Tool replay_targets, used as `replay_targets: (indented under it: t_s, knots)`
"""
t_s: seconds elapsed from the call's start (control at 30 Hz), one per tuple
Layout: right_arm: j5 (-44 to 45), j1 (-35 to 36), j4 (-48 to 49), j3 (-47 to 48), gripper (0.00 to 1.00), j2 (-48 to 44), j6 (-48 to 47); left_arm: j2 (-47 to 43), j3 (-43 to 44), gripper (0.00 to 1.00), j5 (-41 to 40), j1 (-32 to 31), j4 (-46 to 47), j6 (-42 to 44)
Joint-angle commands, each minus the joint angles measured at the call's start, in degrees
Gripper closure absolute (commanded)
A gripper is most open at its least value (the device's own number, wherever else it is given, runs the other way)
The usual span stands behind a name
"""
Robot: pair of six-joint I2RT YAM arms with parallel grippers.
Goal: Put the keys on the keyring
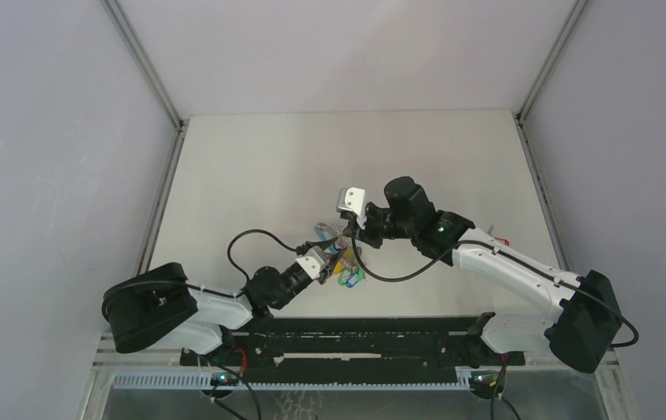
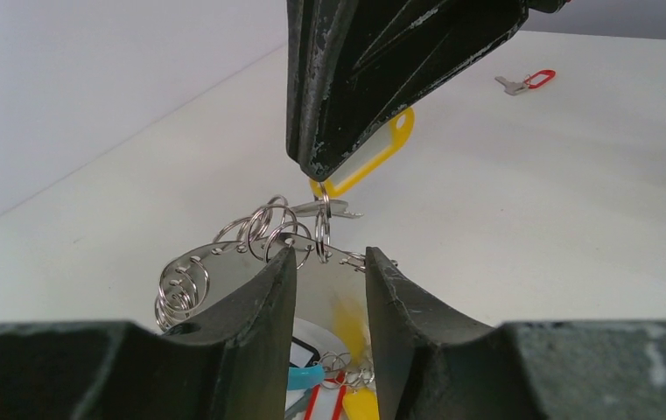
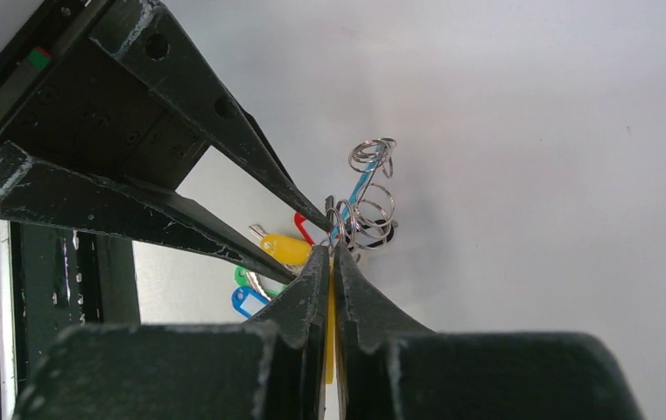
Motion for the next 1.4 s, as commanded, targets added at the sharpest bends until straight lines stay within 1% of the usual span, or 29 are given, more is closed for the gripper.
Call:
replay_targets:
  t_s: [0.0,0.07,0.2,0.43,0.57,0.67,0.9,0.97,1.07,1.1,1.37]
  knots:
    - [-1.65,0.73,1.73,2.93,1.00,-1.94,-1.01,-0.67,1.89,0.62,1.41,0.14,3.48,1.84]
    - [-1.76,0.89,1.64,2.94,1.00,-1.94,-1.15,-0.79,2.00,0.64,1.93,0.31,3.51,1.90]
    - [-1.72,1.08,1.51,2.94,1.00,-2.11,-1.30,-0.83,2.42,0.64,2.93,0.58,2.83,1.91]
    - [-2.06,1.52,1.32,2.95,1.00,-2.73,-1.52,-0.92,2.78,0.67,2.13,0.87,1.72,2.04]
    - [-2.16,1.94,1.20,2.94,1.00,-2.69,-1.61,-1.10,3.17,0.72,1.41,0.85,0.94,2.14]
    - [-2.08,2.14,1.22,3.02,1.00,-2.82,-1.62,-1.00,3.42,0.74,1.13,0.86,0.92,2.30]
    - [-2.08,2.41,1.19,3.02,1.00,-2.58,-1.56,-1.13,3.66,0.81,2.50,0.86,0.87,2.25]
    - [-1.92,2.49,1.27,3.02,1.00,-2.56,-1.60,-1.19,3.71,0.86,3.05,0.85,0.87,2.23]
    - [-1.43,2.49,0.90,2.96,1.00,-2.68,-1.55,-1.44,3.49,0.98,3.78,0.90,0.49,2.13]
    - [-1.12,2.44,0.70,2.94,1.00,-2.79,-1.66,-1.57,3.38,1.00,4.02,0.86,0.33,2.03]
    - [1.94,0.90,-2.56,2.95,1.00,-4.26,-1.42,-1.84,2.18,1.00,4.57,0.90,0.09,0.99]
